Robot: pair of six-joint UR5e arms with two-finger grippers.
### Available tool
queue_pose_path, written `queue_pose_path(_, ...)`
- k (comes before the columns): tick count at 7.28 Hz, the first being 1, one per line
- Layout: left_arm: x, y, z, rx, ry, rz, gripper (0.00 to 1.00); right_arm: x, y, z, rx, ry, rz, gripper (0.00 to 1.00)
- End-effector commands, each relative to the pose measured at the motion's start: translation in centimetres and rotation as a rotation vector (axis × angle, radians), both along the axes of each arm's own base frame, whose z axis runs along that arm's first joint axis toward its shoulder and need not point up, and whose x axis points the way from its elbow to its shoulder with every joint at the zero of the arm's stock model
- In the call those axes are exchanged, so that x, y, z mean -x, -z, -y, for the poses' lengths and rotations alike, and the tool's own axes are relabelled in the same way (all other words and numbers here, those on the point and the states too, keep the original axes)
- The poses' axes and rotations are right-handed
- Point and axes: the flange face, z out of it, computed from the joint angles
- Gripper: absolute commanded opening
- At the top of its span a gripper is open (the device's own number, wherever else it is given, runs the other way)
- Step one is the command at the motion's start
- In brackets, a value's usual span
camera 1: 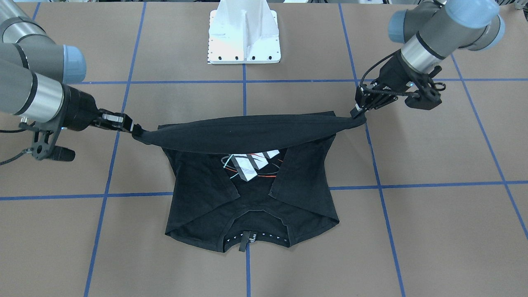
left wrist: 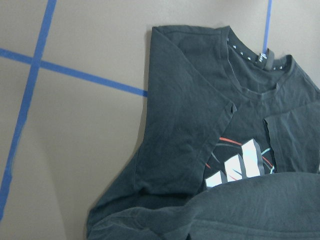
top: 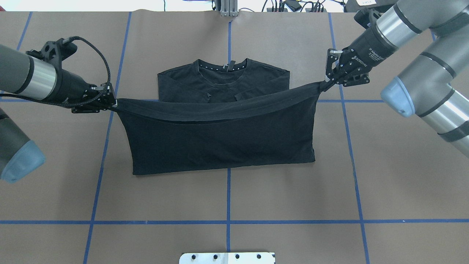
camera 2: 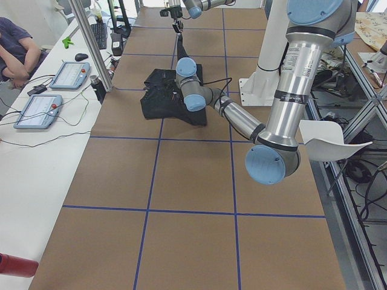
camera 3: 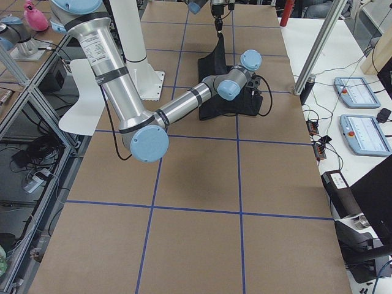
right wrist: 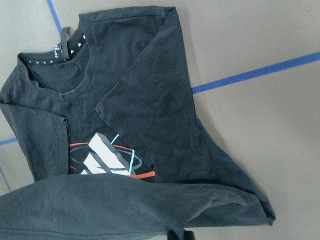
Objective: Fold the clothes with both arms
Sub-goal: 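Carry both hem corners over the shirt toward the collar with both grippers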
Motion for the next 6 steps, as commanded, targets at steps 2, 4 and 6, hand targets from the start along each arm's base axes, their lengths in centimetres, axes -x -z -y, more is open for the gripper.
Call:
queue_pose_path(2,-2.1,-0.2,4.8,0.009,0.062,0.037,0.00,1.1,0.5,4.0,-0.011,-0.035,-0.032,0.00)
queue_pose_path(4,-3.9,-0.9,8.3,0.016,0.092,0.068,0.00,2.1,-0.1,5.9,-0.003,-0.062,-0.069,0.00)
queue_pose_path(6,-5.6,-1.6,10.9,0.035,0.113,0.099,0.00,2.3,-1.4,6.8,-0.015,-0.064,-0.085,0.00)
